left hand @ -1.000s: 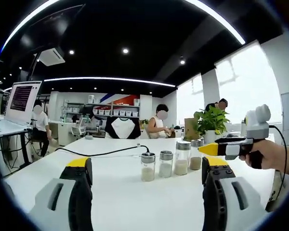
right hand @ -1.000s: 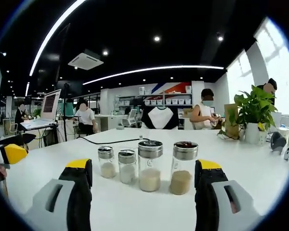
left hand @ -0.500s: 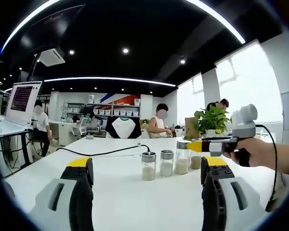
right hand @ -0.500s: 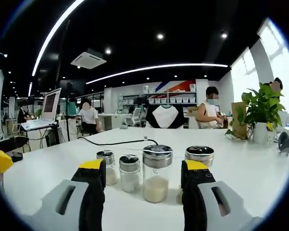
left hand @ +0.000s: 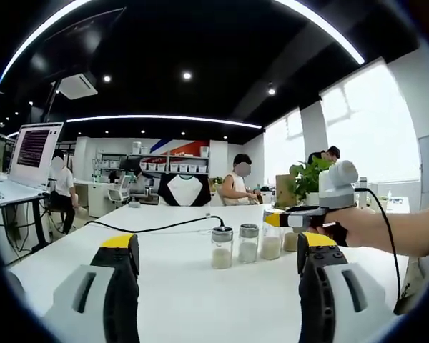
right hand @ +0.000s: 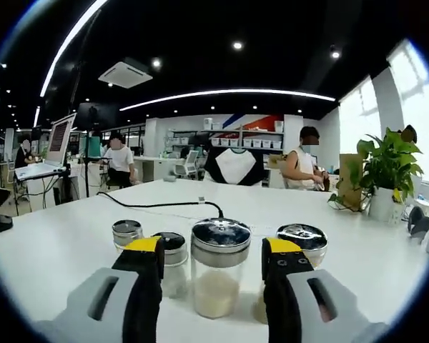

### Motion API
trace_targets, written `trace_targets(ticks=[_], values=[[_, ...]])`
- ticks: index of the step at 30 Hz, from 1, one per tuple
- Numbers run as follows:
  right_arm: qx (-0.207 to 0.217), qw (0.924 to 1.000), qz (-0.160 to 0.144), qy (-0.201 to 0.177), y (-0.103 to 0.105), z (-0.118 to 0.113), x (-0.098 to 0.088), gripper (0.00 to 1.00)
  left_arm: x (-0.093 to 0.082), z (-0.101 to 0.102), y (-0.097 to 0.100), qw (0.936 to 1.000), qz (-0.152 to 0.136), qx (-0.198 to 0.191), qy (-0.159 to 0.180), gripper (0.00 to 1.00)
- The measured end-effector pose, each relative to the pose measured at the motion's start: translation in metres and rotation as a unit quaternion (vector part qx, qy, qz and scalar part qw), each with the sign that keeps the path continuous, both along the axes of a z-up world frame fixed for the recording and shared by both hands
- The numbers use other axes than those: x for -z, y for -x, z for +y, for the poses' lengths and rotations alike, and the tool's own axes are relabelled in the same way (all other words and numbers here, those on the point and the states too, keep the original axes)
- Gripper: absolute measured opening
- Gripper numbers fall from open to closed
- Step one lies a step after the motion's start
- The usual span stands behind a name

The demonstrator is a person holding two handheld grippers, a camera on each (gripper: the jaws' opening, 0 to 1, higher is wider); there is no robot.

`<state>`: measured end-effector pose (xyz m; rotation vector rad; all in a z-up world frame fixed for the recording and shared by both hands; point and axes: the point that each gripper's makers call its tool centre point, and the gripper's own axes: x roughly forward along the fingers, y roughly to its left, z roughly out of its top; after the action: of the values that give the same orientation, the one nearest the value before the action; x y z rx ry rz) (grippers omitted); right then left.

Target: Rotate the seasoning bottle until the label or dispensing opening points toward the visible target arrow and the bottle remains upright within the marked orientation range

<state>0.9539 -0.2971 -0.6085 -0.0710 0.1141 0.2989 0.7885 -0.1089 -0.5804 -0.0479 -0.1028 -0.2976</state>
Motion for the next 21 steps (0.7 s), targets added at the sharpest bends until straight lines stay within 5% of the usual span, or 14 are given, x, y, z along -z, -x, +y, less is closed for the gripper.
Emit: trace_targets(ticks=[8,10,12,21], values=[[0.004,0.9999,0.005,-0.009,-0.013,0.004,0.003,0.50,-0.002,-0.003,0.000,1.0000,-0.001,0.005,-0.001,0.96],[-0.005,0.9996,0.003,0.029,-0.017,0.006,0.006,0.47,-0.001,-0.005,0.000,1.0000,0.000,0.007,-0.001,0.95],[0.008,0.9997,0.017,-0.012,-0.018,0.005,0.009,0.46,-0.001,-0.006,0.000,1.0000,0.000,0.008,-0.003,0.94],[0.021,0.9994,0.025,-0.009,-0.023,-0.001,0.016,0.40,0.002,-0.012,0.001,0.9999,0.004,0.016,-0.002,0.93]])
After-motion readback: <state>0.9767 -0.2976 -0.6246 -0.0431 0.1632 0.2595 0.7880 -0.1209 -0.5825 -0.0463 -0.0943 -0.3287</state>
